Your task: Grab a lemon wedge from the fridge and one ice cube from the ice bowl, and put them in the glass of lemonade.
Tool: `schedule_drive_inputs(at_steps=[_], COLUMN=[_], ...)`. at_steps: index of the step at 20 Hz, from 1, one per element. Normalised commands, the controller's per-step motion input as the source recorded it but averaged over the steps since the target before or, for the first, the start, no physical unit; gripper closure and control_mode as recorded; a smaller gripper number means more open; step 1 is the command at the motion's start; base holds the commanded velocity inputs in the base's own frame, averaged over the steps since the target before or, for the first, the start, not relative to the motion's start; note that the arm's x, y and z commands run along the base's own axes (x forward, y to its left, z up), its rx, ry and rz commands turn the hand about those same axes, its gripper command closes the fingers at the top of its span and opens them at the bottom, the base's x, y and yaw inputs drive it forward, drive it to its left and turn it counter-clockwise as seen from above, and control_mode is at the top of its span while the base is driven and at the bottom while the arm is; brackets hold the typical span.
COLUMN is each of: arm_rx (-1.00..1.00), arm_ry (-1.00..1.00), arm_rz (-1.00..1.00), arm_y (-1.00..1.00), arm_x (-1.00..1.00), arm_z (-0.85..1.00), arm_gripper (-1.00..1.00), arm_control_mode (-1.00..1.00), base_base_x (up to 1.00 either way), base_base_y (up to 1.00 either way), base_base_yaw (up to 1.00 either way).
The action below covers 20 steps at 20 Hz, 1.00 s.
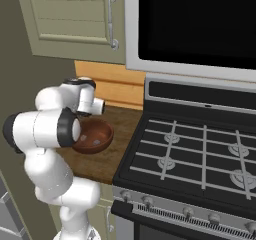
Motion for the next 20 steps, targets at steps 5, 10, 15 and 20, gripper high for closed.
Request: schedule_drive_inputs(at_steps=[5,10,15,20], arm_rx=[0.03,-0.01,-0.16,-0.27], arm_ry=[0.54,0.71,0.95,1.00], arm_rz=[-0.64,-0.68,-0.65,-0.60], arm_y=[-0.94,-0.77,-0.53,-0.29], arm_x=[0.00,0.00,0.16,0.27], arm_z=[0.49,0.35,0.04,-0.05], arm_gripper=[-1.00,-1.00,-1.00,-1.00], arm_control_mode=[-1.00,-1.00,-1.00,-1.00], base_base_x=[0.00,0.00,0.00,0.00], base_base_y=[0.00,0.00,0.00,0.00], base_base_yaw=[0.00,0.00,0.00,0.00])
